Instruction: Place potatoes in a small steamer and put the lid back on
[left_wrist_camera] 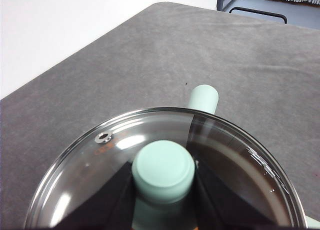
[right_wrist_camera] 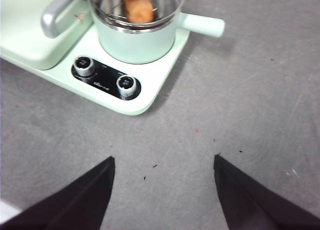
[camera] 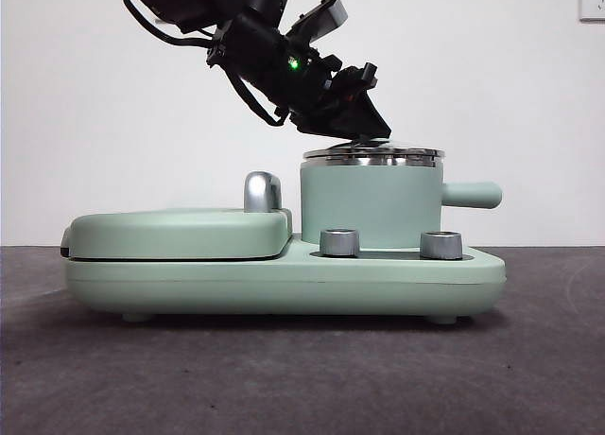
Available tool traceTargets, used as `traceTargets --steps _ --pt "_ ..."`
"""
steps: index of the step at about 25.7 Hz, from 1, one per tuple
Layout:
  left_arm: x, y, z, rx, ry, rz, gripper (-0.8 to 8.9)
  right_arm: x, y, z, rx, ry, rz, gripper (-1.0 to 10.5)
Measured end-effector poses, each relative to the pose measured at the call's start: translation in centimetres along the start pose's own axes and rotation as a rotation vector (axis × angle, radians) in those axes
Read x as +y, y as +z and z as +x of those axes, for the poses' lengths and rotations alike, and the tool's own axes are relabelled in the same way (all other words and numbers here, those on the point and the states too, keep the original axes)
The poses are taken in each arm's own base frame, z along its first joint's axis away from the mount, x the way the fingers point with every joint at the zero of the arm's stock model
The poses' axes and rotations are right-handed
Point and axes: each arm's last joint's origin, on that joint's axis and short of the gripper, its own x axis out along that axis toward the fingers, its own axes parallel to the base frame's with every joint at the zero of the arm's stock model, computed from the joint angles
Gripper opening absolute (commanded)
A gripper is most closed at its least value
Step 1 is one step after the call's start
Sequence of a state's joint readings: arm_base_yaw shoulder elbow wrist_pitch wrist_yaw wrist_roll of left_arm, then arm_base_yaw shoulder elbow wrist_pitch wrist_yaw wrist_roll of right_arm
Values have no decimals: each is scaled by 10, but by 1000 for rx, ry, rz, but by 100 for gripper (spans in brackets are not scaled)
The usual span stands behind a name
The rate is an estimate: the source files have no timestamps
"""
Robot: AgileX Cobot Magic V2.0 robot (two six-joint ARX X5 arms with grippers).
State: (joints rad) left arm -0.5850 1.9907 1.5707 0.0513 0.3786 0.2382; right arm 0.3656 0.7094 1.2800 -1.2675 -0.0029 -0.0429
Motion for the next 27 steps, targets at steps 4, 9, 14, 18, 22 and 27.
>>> traceTargets --steps 4,9,14,18,22,27 --pt "0 0 0 6 -4 3 15 0 2 0 -19 -2 0 306" --pt "-1 1 -1 24 -8 2 15 0 4 2 -24 -2 0 306" --pt "-1 0 -3 42 -14 5 15 0 5 4 -15 -1 0 306" --pt "-1 0 -3 44 -15 9 15 0 5 4 -15 -1 0 306" --pt "-1 0 -3 44 -15 10 138 0 5 4 -15 -1 15 306" --pt "-1 0 -3 43 -15 13 324 0 5 4 -15 -1 21 306"
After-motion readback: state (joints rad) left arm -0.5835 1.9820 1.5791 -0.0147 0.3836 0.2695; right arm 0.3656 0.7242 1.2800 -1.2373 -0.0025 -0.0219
